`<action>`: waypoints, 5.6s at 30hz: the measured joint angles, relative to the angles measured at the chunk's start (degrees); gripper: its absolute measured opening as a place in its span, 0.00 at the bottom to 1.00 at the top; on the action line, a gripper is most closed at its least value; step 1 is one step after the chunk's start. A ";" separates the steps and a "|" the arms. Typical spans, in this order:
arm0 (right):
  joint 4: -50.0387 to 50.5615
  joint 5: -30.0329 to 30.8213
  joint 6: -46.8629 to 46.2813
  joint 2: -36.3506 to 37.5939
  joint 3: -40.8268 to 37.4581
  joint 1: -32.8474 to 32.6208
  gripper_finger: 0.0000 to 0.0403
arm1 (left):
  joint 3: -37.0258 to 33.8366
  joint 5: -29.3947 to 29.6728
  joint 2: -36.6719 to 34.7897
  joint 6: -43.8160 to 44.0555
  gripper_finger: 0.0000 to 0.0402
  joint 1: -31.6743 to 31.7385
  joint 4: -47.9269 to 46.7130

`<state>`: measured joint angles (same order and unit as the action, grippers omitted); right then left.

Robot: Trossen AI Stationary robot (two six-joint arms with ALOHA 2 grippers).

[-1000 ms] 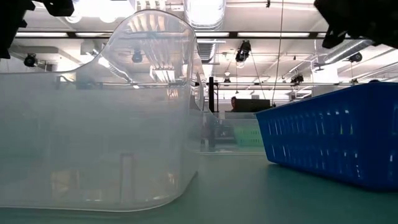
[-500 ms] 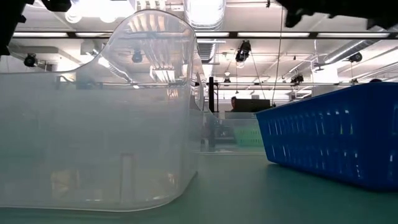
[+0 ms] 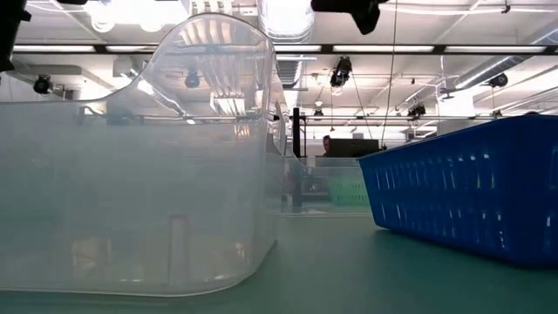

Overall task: Stack baskets on shelf by color
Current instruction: Put the top right transparent bin on the shelf

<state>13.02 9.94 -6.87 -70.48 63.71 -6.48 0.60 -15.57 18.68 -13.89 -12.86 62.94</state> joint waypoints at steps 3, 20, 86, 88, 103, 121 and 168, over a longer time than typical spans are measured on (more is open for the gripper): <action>10.59 0.74 -5.75 -5.09 7.08 -0.86 0.02 | -0.02 0.00 0.00 0.04 0.02 0.00 0.05; 44.95 -3.55 -46.04 -27.70 32.95 -1.73 0.11 | -0.09 0.00 -0.07 0.04 0.02 0.00 -0.42; 52.97 4.49 -45.97 -53.08 49.28 -1.36 0.03 | 0.01 0.00 -0.72 -0.05 0.02 -0.01 1.23; 55.17 4.31 -45.51 -52.07 49.28 -1.56 0.03 | 0.00 0.00 -0.72 -0.05 0.02 0.00 1.34; 63.09 0.15 -33.85 -35.31 49.44 -6.59 0.03 | 0.00 0.02 -0.72 -0.05 0.02 0.00 1.12; 63.28 6.88 -27.75 -28.94 49.57 -9.77 0.03 | 0.00 0.02 -0.70 -0.05 0.02 0.00 1.07; 28.96 -7.58 27.58 -55.03 61.71 15.00 0.02 | 0.11 0.94 -0.99 -0.05 0.02 -0.02 4.13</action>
<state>41.98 2.36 20.72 -125.51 125.41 8.52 0.71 -14.63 17.69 -13.93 -12.88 67.07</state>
